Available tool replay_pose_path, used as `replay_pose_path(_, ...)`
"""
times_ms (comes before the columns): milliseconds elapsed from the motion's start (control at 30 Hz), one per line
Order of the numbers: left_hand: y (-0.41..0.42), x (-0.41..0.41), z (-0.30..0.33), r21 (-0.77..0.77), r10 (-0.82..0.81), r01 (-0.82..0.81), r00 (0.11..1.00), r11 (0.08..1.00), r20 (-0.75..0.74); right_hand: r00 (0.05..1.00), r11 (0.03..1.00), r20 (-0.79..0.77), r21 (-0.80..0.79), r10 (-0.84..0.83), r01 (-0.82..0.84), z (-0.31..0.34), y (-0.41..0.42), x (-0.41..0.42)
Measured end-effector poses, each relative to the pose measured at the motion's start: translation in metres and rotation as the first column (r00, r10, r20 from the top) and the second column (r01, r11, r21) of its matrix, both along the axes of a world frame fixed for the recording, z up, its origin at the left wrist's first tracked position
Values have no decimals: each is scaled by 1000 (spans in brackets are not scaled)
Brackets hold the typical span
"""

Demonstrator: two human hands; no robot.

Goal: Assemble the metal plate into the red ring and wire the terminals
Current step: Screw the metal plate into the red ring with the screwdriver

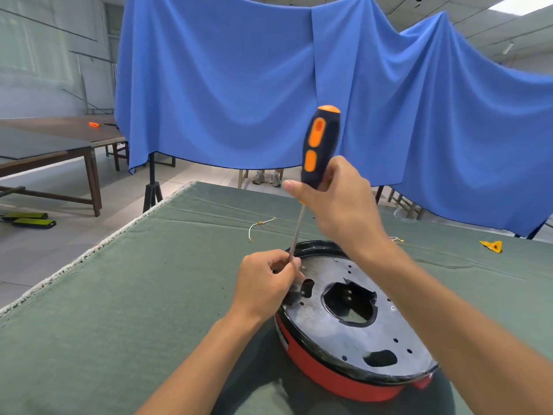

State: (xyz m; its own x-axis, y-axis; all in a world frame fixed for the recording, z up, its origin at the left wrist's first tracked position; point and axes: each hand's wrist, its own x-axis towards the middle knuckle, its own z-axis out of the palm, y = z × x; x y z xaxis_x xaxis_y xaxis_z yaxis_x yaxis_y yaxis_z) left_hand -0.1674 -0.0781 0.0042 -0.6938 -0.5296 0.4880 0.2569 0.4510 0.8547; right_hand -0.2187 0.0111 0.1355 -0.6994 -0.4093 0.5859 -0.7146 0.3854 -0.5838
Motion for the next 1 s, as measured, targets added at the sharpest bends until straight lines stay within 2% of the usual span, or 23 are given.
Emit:
replay_pose_path(100, 0, 1, -1, -15, 12, -12, 1000, 1000, -4, 997, 998, -39, -30, 63, -64, -6, -7, 3)
replay_pose_path(233, -1, 0, -1, -35, 12, -12, 1000, 999, 6, 949, 952, 77, -20, 307, -306, -5, 5, -1)
replay_pose_path(300, -2, -2, -1, -28, 10, -10, 1000, 1000, 13, 955, 958, 85, -12, 286, -286, -6, 9, -5)
replay_pose_path(433, -1, -2, -1, -12, 10, -10, 1000, 1000, 22, 991, 996, 107, -16, 84, -83, -10, -2, -8)
replay_pose_path(567, -2, -2, 0, -24, 32, -31, 999, 999, 17, 1000, 999, 10, -38, -29, 29, -16, -10, -2)
replay_pose_path(667, -3, -2, -3, -86, 27, -28, 1000, 996, -9, 997, 996, 36, -62, 68, -66, -16, -1, -3)
replay_pose_path(767, -4, -2, -3, -252, 86, -92, 996, 963, -34, 971, 977, 111, -51, 211, -206, -11, 8, -5)
replay_pose_path(1000, 4, 0, 2, -408, 151, -152, 988, 900, -35, 969, 955, 70, -202, 237, -219, -14, 7, 1)
